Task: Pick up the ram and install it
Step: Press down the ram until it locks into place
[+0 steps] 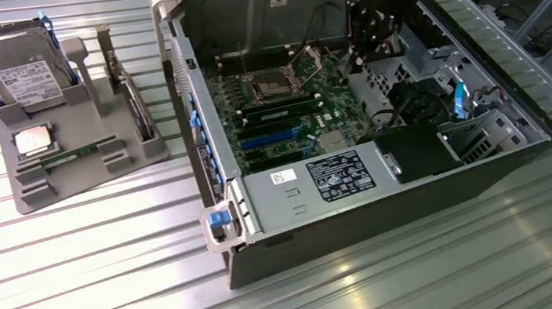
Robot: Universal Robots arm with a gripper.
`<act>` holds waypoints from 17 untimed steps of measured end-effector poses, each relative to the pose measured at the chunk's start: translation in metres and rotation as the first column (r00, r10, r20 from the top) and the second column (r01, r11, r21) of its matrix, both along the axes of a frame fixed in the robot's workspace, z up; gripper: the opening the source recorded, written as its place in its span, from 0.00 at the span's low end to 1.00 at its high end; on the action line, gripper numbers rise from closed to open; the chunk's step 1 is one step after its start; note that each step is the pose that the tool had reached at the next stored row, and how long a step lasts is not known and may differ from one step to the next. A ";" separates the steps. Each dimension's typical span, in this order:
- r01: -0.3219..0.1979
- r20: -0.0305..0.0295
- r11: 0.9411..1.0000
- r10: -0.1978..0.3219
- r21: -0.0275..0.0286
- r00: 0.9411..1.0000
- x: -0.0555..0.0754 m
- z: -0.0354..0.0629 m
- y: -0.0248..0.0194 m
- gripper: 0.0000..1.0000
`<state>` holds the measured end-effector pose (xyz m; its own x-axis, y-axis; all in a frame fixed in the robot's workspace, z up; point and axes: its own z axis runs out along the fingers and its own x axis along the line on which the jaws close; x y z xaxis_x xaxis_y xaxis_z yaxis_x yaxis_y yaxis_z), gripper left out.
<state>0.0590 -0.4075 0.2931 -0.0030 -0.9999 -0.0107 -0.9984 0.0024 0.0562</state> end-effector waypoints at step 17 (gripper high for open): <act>0.016 0.002 1.000 -0.016 0.000 1.000 0.000 0.0423 0.0001 0.11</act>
<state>0.0589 -0.4075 0.3354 -0.0192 -0.9998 -0.0106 -0.9984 0.0186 0.0541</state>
